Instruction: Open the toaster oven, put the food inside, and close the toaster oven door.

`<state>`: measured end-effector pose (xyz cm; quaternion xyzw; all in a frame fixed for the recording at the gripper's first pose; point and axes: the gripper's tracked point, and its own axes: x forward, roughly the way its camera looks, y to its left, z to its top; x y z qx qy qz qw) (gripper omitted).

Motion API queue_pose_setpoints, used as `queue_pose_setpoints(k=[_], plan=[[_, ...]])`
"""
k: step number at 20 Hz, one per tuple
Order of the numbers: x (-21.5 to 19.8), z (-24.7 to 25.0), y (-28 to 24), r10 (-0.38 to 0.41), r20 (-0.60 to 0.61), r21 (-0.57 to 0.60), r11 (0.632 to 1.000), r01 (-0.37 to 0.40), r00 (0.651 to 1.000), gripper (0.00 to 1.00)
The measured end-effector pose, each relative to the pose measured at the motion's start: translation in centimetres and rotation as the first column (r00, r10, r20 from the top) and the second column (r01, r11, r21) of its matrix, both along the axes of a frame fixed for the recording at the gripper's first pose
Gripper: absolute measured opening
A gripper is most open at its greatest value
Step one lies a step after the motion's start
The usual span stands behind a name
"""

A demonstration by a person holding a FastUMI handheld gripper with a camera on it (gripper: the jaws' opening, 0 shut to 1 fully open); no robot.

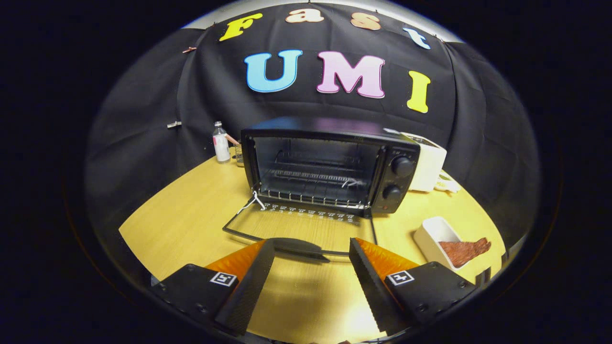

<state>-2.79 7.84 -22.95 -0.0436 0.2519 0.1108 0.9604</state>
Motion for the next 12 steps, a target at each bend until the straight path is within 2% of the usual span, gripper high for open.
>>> queue_pose_setpoints(k=[5,9,12], plan=[[1.4,7.7,-6.9,-0.027,0.092,0.011,1.000,0.026,0.995,0.98],[2.6,10.1,-12.9,-0.046,0.117,-0.028,0.998,0.050,0.992,0.98],[3.0,9.6,-16.6,-0.030,0.077,-0.028,0.999,0.032,0.997,0.98]])
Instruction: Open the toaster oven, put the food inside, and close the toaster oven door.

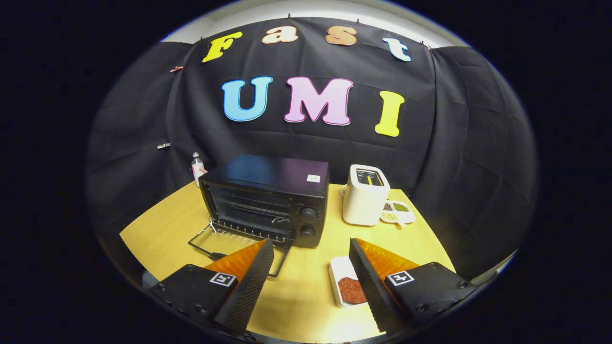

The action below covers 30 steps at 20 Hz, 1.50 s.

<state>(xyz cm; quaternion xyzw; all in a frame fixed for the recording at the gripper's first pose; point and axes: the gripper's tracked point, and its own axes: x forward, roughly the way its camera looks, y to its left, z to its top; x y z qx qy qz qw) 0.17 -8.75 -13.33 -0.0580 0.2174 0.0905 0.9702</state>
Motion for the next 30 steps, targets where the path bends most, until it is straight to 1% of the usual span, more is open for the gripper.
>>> queue_pose_setpoints(k=[4,6,8,10,13,15,17,18,19,20,22,24,26,27,28,29,30], plan=[[0.3,-2.2,-5.5,0.014,-0.101,0.029,1.000,-0.012,0.995,0.98],[0.4,-4.0,-8.1,0.013,-0.169,0.059,0.998,-0.003,0.986,0.98],[0.3,-6.1,-10.5,0.010,-0.246,0.094,0.996,0.013,0.969,0.98],[-0.1,-8.6,-12.1,0.020,-0.332,0.135,0.990,0.026,0.943,0.99],[-1.2,-12.6,-13.0,0.061,-0.478,0.233,0.971,0.060,0.876,0.98],[-1.2,-14.1,-13.3,0.081,-0.532,0.299,0.949,0.098,0.843,0.96],[-1.4,-15.1,-13.2,0.107,-0.576,0.352,0.927,0.128,0.810,0.86],[-1.5,-15.7,-13.2,0.118,-0.597,0.362,0.922,0.136,0.794,0.76],[-1.5,-16.0,-13.2,0.127,-0.609,0.371,0.918,0.139,0.783,0.74],[-1.4,-16.3,-13.2,0.132,-0.618,0.374,0.916,0.143,0.775,0.62],[-1.4,-16.2,-12.8,0.157,-0.631,0.399,0.906,0.144,0.760,0.46],[-1.5,-16.3,-12.7,0.165,-0.642,0.406,0.902,0.149,0.748,0.31],[-2.0,-16.1,-12.4,0.198,-0.661,0.435,0.887,0.154,0.724,0.31],[-2.2,-16.1,-12.3,0.204,-0.670,0.448,0.877,0.170,0.714,0.28],[-2.2,-16.3,-12.3,0.211,-0.681,0.457,0.870,0.183,0.701,0.23],[-2.1,-16.4,-12.3,0.212,-0.686,0.466,0.862,0.197,0.696,0.23],[-1.8,-16.3,-12.3,0.213,-0.689,0.471,0.858,0.205,0.693,0.20]])
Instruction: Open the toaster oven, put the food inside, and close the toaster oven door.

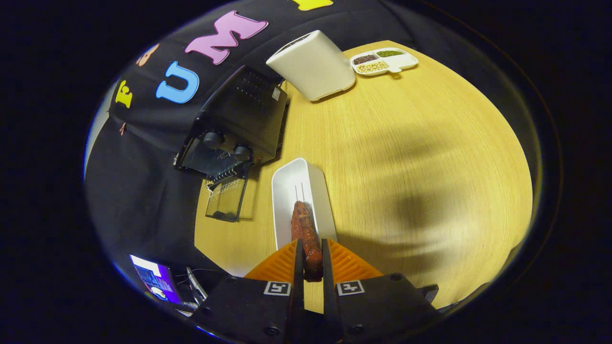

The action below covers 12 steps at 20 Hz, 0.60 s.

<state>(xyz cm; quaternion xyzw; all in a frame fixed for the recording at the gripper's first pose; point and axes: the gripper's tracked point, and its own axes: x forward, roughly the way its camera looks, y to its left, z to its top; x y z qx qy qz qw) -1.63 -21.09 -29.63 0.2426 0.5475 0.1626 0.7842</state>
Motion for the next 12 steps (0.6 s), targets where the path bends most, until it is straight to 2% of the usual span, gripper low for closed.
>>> queue_pose_setpoints(k=[5,8,12], plan=[[1.1,1.5,-0.4,-0.036,0.025,-0.004,0.999,0.036,0.999,0.12],[1.8,3.7,-0.3,-0.071,0.058,0.007,0.997,0.071,0.996,0.11],[1.6,6.9,1.3,-0.074,0.103,0.011,0.997,0.074,0.992,0.11]])
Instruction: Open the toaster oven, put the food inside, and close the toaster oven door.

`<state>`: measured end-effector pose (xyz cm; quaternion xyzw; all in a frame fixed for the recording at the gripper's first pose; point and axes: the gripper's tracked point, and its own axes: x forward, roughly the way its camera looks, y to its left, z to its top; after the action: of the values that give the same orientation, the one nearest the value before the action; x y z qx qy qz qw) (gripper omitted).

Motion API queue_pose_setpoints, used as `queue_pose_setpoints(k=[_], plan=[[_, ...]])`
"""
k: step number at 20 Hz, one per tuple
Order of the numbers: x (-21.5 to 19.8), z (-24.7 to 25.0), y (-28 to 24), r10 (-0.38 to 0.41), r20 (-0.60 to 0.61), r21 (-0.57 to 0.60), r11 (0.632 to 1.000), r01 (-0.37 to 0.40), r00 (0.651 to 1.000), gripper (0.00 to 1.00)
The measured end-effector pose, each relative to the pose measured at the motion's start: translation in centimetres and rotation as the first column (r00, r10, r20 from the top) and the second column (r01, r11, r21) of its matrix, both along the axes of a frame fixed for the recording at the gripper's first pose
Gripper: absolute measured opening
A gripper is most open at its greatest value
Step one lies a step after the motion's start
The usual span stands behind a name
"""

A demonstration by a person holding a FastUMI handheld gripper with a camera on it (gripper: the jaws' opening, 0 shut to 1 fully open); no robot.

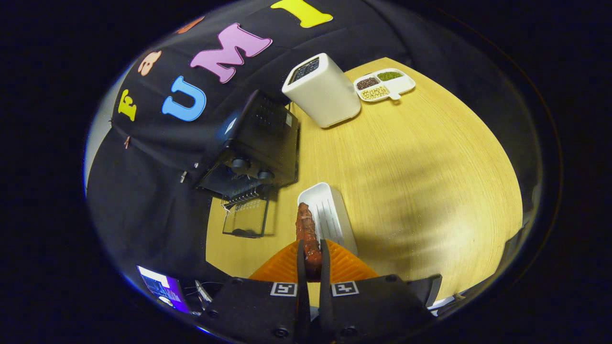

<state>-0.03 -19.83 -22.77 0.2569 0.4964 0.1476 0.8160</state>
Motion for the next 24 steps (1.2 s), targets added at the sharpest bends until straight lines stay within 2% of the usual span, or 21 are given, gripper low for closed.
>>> queue_pose_setpoints(k=[6,12,16,24], plan=[[-1.3,2.4,7.0,-0.001,0.048,0.016,1.000,0.000,0.999,0.11],[-0.6,3.7,16.4,-0.068,0.174,0.100,0.994,0.051,0.982,0.11],[1.7,3.5,22.0,-0.131,0.207,0.185,0.978,0.092,0.969,0.11],[8.0,-0.4,27.6,-0.225,0.230,0.206,0.962,0.179,0.947,0.11]])
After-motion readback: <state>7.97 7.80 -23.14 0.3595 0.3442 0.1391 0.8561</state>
